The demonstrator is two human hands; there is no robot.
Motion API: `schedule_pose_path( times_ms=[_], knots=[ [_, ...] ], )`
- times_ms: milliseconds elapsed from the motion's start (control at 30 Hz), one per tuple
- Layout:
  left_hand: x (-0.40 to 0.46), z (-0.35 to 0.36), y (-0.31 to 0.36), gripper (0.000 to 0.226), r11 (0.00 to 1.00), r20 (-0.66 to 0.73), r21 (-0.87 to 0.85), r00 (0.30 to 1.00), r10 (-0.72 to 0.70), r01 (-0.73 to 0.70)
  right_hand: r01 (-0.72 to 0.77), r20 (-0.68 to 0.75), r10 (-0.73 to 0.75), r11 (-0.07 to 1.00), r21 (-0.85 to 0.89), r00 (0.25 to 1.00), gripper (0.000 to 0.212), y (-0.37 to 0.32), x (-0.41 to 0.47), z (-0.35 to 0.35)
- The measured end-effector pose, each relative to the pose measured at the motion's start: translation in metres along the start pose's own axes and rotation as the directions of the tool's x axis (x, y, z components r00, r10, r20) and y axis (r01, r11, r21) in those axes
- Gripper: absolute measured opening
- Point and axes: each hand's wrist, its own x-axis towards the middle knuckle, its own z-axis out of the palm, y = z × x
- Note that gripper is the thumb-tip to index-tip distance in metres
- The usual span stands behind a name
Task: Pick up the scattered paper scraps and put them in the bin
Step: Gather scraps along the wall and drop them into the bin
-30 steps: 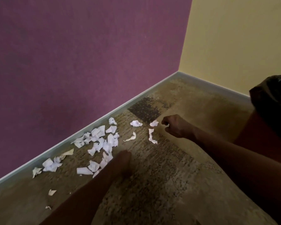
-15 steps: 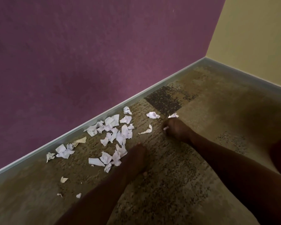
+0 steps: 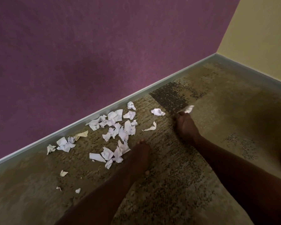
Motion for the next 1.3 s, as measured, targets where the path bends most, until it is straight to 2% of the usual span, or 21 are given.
schedule_pose_path(
  times_ms=[133, 167, 200, 267, 333, 367, 433, 500, 533, 567, 667, 767, 867, 967, 1033, 1100, 1167, 1233, 1300],
  knots=[
    [0.003, 0.001, -0.001, 0.064, 1.0, 0.016, 0.005, 1.0, 0.01, -0.01, 0.101, -0.071, -0.094, 0.989, 0.105, 0.993, 0.017, -0.023, 0.011, -0.015],
    [0.004, 0.001, -0.002, 0.059, 1.0, 0.013, -0.003, 1.0, 0.015, -0.015, 0.048, -0.118, -0.025, 0.98, 0.195, 0.993, 0.019, -0.031, 0.019, -0.015],
    [0.004, 0.002, -0.003, 0.051, 1.0, 0.0, -0.01, 1.0, 0.023, -0.023, -0.07, -0.144, 0.124, 0.941, 0.332, 0.982, 0.022, -0.045, 0.027, -0.018],
    [0.003, 0.003, -0.003, 0.042, 0.999, -0.008, -0.007, 0.999, 0.034, -0.034, -0.301, -0.061, 0.42, 0.738, 0.603, 0.906, 0.024, -0.069, 0.047, -0.025],
    [0.003, 0.003, -0.003, 0.044, 0.999, -0.02, 0.022, 0.999, 0.034, -0.034, -0.376, 0.038, 0.521, 0.562, 0.737, 0.853, 0.023, -0.085, 0.064, -0.03],
    [0.003, 0.003, -0.003, 0.046, 0.999, -0.027, 0.033, 0.999, 0.029, -0.028, -0.368, 0.043, 0.503, 0.569, 0.736, 0.863, 0.023, -0.092, 0.066, -0.031],
    [0.004, 0.001, -0.001, 0.048, 0.999, -0.026, 0.039, 0.999, 0.034, -0.033, -0.273, 0.006, 0.337, 0.754, 0.598, 0.942, 0.026, -0.097, 0.065, -0.026],
    [0.003, 0.0, 0.0, 0.046, 0.999, -0.027, 0.028, 0.999, 0.03, -0.03, -0.106, 0.081, 0.09, 0.97, 0.217, 0.993, 0.043, -0.096, 0.058, -0.011],
    [0.002, 0.0, 0.0, 0.045, 1.0, -0.032, 0.015, 0.999, 0.026, -0.026, -0.038, 0.142, 0.034, 0.999, 0.026, 0.989, 0.051, -0.093, 0.055, 0.0],
    [0.002, 0.002, -0.001, 0.044, 1.0, -0.037, 0.002, 0.999, 0.023, -0.023, -0.025, 0.163, 0.04, 0.995, -0.095, 0.986, 0.059, -0.089, 0.051, 0.011],
    [0.001, 0.003, -0.002, 0.044, 0.999, -0.033, -0.035, 0.999, 0.0, -0.002, -0.089, 0.07, 0.107, 0.972, -0.216, 0.992, 0.068, -0.082, 0.041, 0.035],
    [0.003, 0.003, -0.004, 0.051, 0.999, -0.04, -0.051, 0.999, -0.004, 0.002, 0.04, 0.003, -0.041, 0.94, -0.338, 0.999, 0.057, -0.079, 0.04, 0.04],
    [0.003, 0.007, -0.006, 0.052, 0.997, -0.044, -0.078, 0.999, -0.011, 0.007, 0.23, 0.089, -0.212, 0.884, -0.407, 0.973, 0.046, -0.069, 0.041, 0.039],
    [0.002, 0.009, -0.008, 0.047, 0.996, -0.067, -0.089, 0.998, -0.011, 0.005, 0.461, 0.111, -0.449, 0.84, -0.286, 0.886, 0.041, -0.067, 0.025, 0.031],
    [0.001, 0.011, -0.009, 0.045, 0.995, -0.078, -0.101, 0.997, 0.002, -0.01, 0.435, 0.093, -0.426, 0.894, -0.108, 0.9, 0.039, -0.077, 0.008, 0.025],
    [0.001, 0.013, -0.011, 0.039, 0.992, -0.095, -0.12, 0.995, 0.017, -0.028, 0.378, 0.106, -0.372, 0.925, -0.038, 0.922, 0.043, -0.085, -0.008, 0.025],
    [-0.002, 0.012, -0.011, 0.036, 0.989, -0.12, -0.142, 0.992, 0.028, -0.045, 0.336, 0.186, -0.311, 0.934, -0.12, 0.932, 0.05, -0.091, -0.02, 0.025],
    [-0.004, 0.011, -0.01, 0.041, 0.983, -0.138, -0.176, 0.99, 0.031, -0.056, 0.345, 0.197, -0.306, 0.916, -0.205, 0.931, 0.058, -0.093, -0.029, 0.025],
    [-0.005, 0.01, -0.011, 0.05, 0.981, -0.117, -0.182, 0.992, 0.051, -0.071, 0.331, 0.176, -0.296, 0.917, -0.221, 0.939, 0.051, -0.093, -0.035, 0.026]
  ],
)
